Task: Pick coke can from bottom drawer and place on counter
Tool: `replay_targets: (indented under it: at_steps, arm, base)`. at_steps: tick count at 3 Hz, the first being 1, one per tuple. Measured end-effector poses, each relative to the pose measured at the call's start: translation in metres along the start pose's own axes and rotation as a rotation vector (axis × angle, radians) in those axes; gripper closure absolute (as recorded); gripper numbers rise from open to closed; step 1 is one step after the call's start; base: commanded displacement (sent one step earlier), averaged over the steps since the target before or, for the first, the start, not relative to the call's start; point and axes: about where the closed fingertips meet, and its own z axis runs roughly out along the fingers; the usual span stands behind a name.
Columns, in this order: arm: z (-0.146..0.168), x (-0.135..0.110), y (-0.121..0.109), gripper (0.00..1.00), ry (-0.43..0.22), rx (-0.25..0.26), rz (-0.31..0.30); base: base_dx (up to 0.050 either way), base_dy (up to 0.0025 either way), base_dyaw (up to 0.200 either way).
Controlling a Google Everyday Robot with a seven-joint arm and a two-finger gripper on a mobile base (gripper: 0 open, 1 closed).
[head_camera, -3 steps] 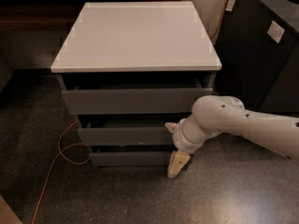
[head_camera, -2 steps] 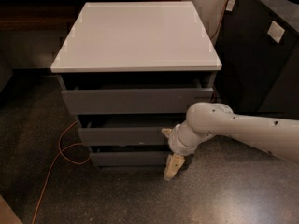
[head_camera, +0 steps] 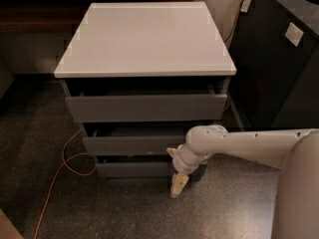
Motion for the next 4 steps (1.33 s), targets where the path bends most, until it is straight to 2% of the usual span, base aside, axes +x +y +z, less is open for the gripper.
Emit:
replay_targets:
  at_steps: [1,2,4]
  arm:
    - [0.045,0.015,-0.011,0.00,0.061,0.028,-0.054]
    - [0.102,0.031,-0.018,0.00,0.124,0.057,-0.141]
    - [0.118,0.040,-0.020,0.00,0.131,0.070,-0.175]
  base:
    - [0.000,0.00000,0.000]
    - [0.000,0.00000,0.000]
    - [0.000,0.00000,0.000]
